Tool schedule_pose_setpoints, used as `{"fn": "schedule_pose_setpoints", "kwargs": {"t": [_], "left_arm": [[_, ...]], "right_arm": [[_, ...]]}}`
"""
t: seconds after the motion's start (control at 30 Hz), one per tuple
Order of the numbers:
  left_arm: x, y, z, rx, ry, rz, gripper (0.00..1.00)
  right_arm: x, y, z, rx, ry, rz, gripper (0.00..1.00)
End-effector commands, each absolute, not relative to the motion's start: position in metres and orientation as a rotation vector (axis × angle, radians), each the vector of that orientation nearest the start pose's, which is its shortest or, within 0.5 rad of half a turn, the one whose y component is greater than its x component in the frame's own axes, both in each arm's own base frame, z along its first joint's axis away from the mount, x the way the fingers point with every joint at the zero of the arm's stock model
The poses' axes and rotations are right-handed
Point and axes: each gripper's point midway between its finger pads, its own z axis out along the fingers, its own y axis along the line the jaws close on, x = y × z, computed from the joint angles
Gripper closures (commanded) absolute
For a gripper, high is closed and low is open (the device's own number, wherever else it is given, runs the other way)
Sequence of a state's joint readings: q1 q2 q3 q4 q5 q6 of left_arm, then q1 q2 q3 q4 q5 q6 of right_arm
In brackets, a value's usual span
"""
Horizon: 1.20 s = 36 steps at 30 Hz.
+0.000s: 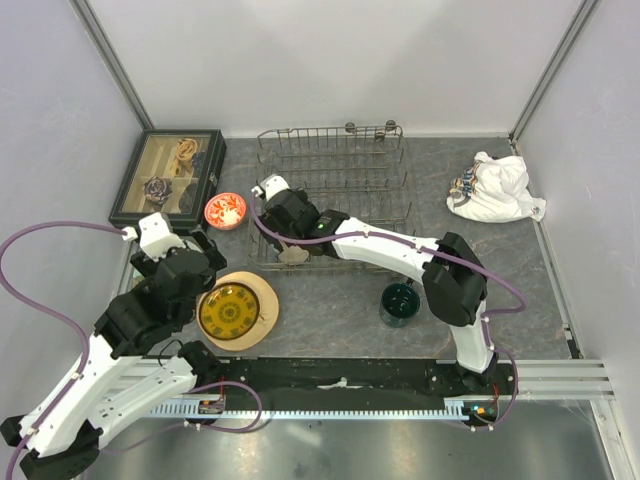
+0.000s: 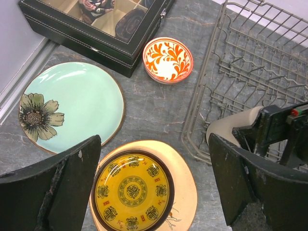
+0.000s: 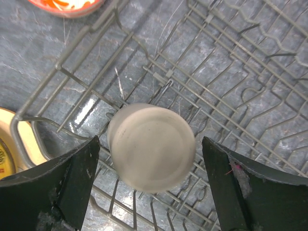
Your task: Load the mixed dishes into the dish rack
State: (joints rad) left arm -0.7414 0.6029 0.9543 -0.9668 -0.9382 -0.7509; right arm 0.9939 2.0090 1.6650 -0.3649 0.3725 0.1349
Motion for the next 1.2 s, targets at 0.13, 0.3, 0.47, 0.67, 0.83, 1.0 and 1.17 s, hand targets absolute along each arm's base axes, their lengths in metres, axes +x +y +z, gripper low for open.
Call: {"fn": "schedule_pose_setpoints", "kwargs": {"t": [0.13, 0.3, 0.47, 0.67, 0.83, 1.0, 1.17], "left_arm": [[0.201, -0.014, 0.267, -0.554, 1.825, 0.000, 0.01], [0.207, -0.021, 0.265, -0.534, 1.838, 0.004, 0.01], [0.214, -0.029, 0.266, -0.512, 1.869, 0.025, 0.01], [0.228, -0.032, 0.264, -0.537, 1.904, 0.041, 0.01], [0.249, -0.031, 0.239, -0.563, 2.010, -0.055, 0.01], [0.271, -0.001, 0.204, -0.710, 2.060, -0.105, 0.01], [0.290, 0.021, 0.187, -0.756, 2.083, -0.010, 0.02]], "right_arm": [[0.347, 0.421, 0.231, -0.623, 1.947, 0.296, 0.03], [0.342, 0.414, 0.279, -0.584, 1.881, 0.343, 0.02], [0.324, 0.390, 0.331, -0.530, 1.814, 0.412, 0.02], [0.300, 0.337, 0.356, -0.462, 1.787, 0.398, 0.02], [0.281, 0.292, 0.363, -0.390, 1.788, 0.368, 0.02], [0.265, 0.272, 0.351, -0.351, 1.820, 0.394, 0.02], [0.254, 0.258, 0.337, -0.310, 1.847, 0.426, 0.02]]}}
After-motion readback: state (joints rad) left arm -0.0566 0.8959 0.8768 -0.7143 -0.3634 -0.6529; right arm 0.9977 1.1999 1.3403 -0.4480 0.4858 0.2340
